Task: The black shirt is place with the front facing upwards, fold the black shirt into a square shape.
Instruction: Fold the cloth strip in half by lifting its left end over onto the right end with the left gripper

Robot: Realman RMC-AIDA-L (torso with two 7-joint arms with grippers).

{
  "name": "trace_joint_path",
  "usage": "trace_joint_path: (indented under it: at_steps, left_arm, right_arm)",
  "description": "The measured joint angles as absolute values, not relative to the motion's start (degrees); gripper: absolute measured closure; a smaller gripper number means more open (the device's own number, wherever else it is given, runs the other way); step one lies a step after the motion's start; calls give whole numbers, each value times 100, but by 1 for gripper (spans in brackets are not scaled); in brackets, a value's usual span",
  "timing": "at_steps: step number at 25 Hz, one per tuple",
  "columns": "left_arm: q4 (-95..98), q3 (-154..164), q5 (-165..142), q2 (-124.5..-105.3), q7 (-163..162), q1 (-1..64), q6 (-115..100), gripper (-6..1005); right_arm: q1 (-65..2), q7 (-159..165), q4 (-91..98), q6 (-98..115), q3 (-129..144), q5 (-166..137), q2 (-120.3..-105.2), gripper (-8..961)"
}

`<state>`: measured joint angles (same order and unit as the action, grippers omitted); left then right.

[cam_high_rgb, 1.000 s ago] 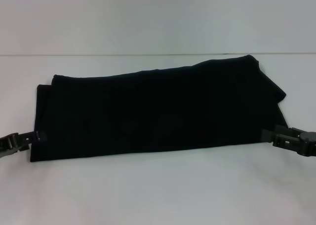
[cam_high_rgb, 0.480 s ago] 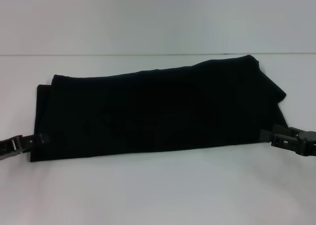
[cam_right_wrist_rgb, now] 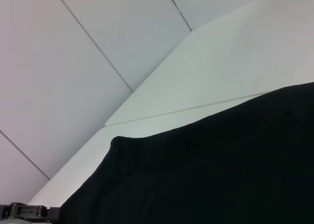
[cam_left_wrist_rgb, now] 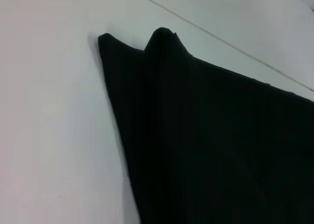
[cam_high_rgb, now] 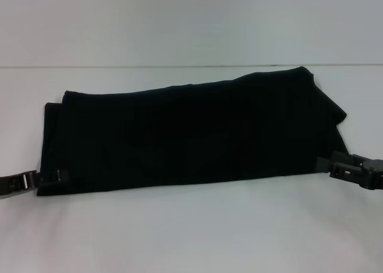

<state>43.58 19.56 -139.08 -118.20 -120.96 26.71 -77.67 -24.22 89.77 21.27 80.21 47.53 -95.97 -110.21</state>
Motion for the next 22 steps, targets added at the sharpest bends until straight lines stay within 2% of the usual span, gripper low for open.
trace_joint_path:
  at_steps: [7,9,17,20,22]
  left_arm:
    - [4419,1947,-13924,-11851,-12055,2632,-7719,305]
    - [4420,1946,-13913,-11852,-12033,2631,-7716,516]
    - [4408,1938,-13902,-11856,-11902,2636,-7755,842]
    - [4414,1903,-13891,-11856,-11900,2629,-7802,979]
    - [4417,1894,-13885,-11853,-11896,2628,-7824,984]
  right_arm:
    - [-2378,9004,2136,8010,4698,-9586,-11018,28]
    - [-2374,9009,2140,8005,4663,-9591,-11007,28]
    - [-2341,9589,2371,7980,4591,-9655,-10959,28]
    - [-2436,11045,3041,7794,4585,-10400,-10945,28]
    - [-2499,11620,3213,7671,4584,-10726,-10927,29]
